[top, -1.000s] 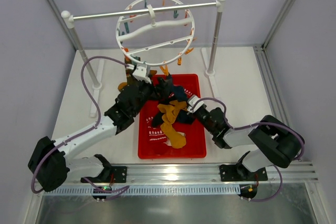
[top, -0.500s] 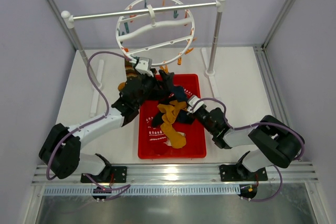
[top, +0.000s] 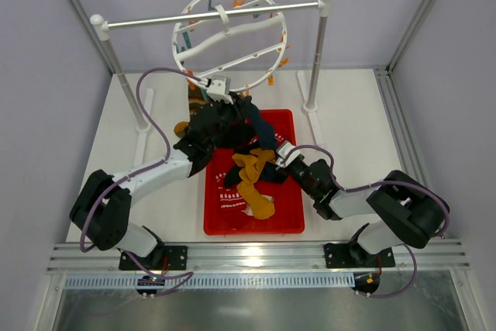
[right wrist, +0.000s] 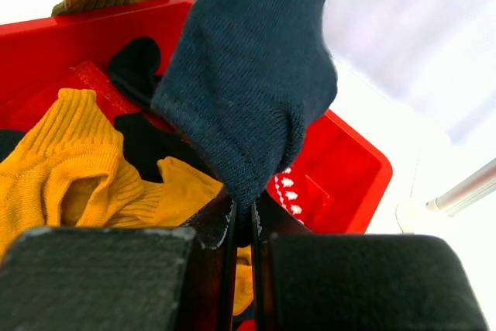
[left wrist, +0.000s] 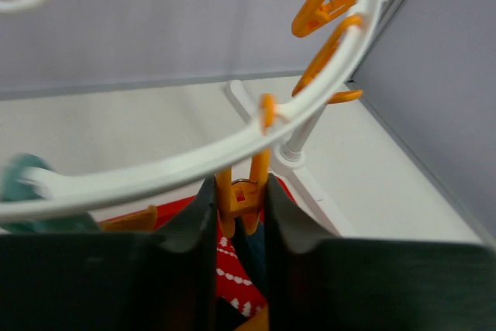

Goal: Remove the socks clipped to the hanger

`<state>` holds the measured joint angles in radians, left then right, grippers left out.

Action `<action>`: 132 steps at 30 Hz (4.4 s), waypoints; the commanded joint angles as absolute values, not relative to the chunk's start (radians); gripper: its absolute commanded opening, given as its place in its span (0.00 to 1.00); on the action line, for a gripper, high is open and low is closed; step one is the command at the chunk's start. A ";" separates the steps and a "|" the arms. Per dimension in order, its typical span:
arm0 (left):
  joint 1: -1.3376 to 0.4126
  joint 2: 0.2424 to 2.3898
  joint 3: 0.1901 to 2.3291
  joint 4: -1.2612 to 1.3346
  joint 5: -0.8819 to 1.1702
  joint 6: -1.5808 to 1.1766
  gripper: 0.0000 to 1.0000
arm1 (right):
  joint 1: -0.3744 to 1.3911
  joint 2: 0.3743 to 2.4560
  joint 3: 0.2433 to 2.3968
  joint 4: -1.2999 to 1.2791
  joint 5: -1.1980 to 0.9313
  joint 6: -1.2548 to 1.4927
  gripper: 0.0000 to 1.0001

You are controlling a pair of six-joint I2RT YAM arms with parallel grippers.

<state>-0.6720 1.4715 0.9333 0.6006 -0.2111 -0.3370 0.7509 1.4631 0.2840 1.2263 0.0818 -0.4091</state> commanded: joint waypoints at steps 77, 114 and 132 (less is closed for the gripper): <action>-0.709 0.792 0.531 0.364 -0.462 -0.321 1.00 | 0.919 1.093 0.537 0.601 -0.046 -0.077 0.99; -0.675 0.686 0.468 0.376 -0.479 -0.296 1.00 | 0.920 2.011 0.948 1.477 0.113 0.028 0.72; -0.675 0.701 0.466 0.393 -0.428 -0.307 1.00 | 0.920 1.853 0.715 1.638 0.182 -0.072 0.04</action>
